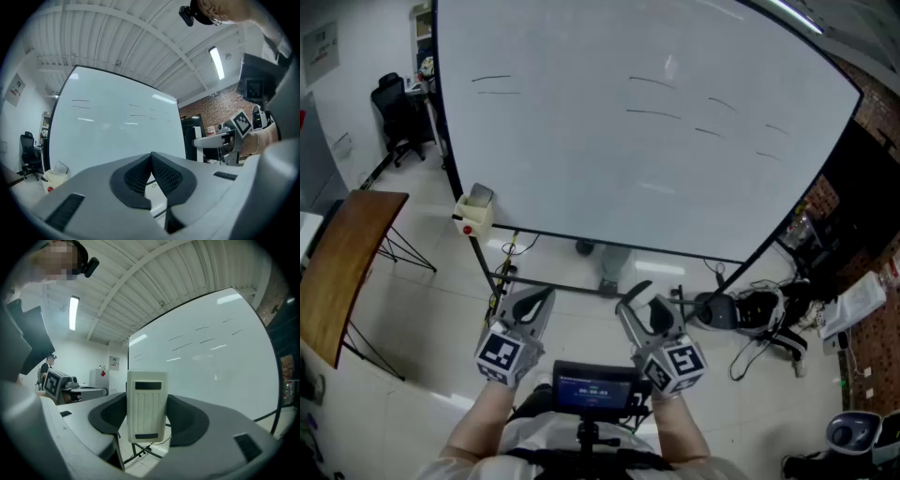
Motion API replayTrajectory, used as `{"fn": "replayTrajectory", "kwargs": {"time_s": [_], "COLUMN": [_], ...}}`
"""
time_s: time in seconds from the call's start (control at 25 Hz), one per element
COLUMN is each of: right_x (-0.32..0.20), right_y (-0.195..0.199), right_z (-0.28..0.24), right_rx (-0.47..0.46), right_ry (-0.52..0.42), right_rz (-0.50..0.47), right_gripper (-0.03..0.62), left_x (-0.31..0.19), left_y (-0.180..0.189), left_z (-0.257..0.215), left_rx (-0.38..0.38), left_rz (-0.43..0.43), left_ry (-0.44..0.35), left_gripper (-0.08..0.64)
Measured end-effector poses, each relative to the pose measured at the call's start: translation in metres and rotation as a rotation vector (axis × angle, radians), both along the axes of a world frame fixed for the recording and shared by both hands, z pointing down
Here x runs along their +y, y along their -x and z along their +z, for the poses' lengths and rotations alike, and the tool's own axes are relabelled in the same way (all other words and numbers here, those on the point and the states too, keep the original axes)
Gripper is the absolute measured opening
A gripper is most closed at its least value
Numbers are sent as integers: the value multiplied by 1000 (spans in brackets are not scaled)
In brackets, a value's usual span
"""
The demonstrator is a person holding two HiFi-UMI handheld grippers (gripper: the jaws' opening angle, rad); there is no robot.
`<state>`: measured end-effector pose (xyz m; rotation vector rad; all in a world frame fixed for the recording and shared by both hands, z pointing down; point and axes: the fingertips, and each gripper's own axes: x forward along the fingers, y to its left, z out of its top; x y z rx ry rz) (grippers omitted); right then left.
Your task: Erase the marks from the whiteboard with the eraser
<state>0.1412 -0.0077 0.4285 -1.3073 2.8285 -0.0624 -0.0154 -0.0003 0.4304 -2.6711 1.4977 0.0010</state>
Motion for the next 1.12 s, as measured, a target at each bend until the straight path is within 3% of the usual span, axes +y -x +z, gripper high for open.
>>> {"fn": "replayTrajectory", "kwargs": {"time_s": [0.36, 0.8, 1.12], "right_x": [-72, -170, -209], "right_y": [30, 66, 62], "right_z": [-24, -58, -76], "right_rx": [-33, 12, 59], "right_ry": [-35, -113, -155], "right_rz": [-3, 123, 198], "right_gripper": [267, 267, 267], "left_x": [-85, -198, -232], "left_y": [22, 63, 74], "left_z": [-21, -44, -33], "left_rx": [14, -5, 10], "left_rz": [49, 144, 154], "left_ry": [-49, -137, -93], "left_gripper": [-6, -6, -6]}}
